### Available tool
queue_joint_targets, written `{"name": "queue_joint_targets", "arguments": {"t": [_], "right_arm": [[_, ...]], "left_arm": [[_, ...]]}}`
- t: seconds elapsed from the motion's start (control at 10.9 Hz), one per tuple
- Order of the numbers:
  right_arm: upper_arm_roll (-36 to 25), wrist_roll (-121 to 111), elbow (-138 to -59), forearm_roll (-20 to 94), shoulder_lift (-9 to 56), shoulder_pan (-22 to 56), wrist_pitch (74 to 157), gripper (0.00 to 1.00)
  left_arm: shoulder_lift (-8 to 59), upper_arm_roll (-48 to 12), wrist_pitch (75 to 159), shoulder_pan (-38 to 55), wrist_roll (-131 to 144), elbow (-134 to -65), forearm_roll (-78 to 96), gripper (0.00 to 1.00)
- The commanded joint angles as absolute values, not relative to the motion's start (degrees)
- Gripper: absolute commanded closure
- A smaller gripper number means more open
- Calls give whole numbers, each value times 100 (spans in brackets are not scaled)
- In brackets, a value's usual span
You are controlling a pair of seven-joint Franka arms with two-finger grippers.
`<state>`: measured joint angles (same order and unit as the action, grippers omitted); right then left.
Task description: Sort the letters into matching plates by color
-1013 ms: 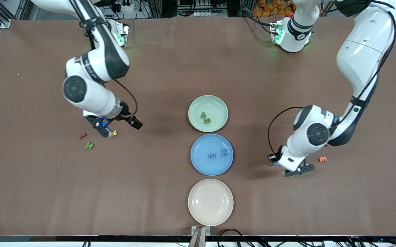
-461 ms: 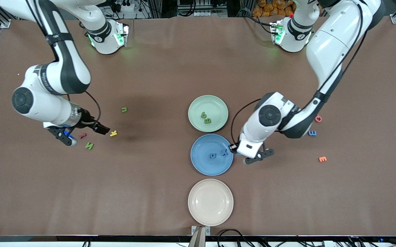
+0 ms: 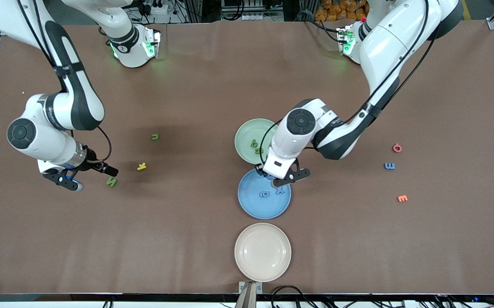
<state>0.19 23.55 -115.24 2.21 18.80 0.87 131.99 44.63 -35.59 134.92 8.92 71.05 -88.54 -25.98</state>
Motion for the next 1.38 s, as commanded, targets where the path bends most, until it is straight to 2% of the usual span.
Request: {"name": "queue_joint_targets", "arguments": {"t": [0.0,0.37,0.55,0.74,1.29], "right_arm": [[44,2180,-11452,62,2319,-140,13814,0],[35,2285,-11295,158,2803,-211,14317,1],[18,2355,-11294,158,2917,-193,14335,11],[9,2355,-11303,141,3005,-185,14422,14],[-70,2268,-11382,79,3120,-158,14642,26]], "left_arm": [[4430,-3472,13447,1186,7154,-8745,-2566,0],[4403,-3437,13439,1003,7006,-8789,-2593,0],[4412,-3428,13282,827,6743,-8841,-2593,0],[4377,-3419,12965,546,6322,-8938,-2602,0],[3947,-3428,12929,-184,5381,-9649,-2602,0]]}}
